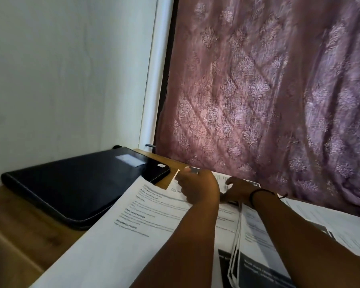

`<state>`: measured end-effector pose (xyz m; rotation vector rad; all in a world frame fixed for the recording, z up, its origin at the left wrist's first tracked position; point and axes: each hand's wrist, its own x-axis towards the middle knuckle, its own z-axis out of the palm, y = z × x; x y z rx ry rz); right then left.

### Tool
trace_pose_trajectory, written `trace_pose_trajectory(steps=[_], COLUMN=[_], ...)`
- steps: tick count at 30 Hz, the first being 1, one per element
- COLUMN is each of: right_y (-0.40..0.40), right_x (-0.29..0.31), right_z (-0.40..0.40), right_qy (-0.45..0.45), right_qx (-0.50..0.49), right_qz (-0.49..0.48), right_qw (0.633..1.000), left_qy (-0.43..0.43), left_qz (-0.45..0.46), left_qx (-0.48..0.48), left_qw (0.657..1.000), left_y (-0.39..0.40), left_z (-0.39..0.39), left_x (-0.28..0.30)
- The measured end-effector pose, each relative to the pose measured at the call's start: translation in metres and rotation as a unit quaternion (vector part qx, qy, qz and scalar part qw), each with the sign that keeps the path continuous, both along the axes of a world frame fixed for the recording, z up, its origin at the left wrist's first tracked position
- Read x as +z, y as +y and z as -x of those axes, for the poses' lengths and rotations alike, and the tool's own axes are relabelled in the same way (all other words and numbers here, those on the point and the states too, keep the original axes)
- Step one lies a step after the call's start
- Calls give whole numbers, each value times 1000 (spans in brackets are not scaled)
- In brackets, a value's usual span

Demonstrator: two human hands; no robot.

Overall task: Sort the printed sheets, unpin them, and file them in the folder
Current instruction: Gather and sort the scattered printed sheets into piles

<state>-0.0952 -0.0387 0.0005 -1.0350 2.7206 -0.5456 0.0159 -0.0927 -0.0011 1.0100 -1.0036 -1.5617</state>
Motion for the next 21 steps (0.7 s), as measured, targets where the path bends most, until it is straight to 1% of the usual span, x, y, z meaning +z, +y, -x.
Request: trace_pose_trajectory(steps=[2,7,8,11,13,16,18,21], right_y=[1,3,6,13,16,17,17,17], right_x=[-3,-6,-6,-4,-4,-3,-3,-7], right_z=[3,6,7,7,7,9,11,14], right_qy=[-3,-27,-17,40,31,5,-27,-66], right_qx=[2,5,1,2,6,14,20,3], right_qz=[25,45,42,-9,-25,-23,3,79], right_qw=[1000,999,999,999,999,1000,999,995], left_qy=[4,-13,-10,10,27,34,32,28], left_qz=[0,-3,-9,-26,-32,-31,-31,-36], left_qx=[-9,-11,-8,2,6,5,3,9], left_qw=[1000,1000,1000,1000,999,999,999,999], left_y=[5,5,4,1,0,-2,-3,-4], left_z=[-1,-2,-1,-1,1,4,4,4], left_x=[0,-1,-3,-3,-2,-2,-2,-2])
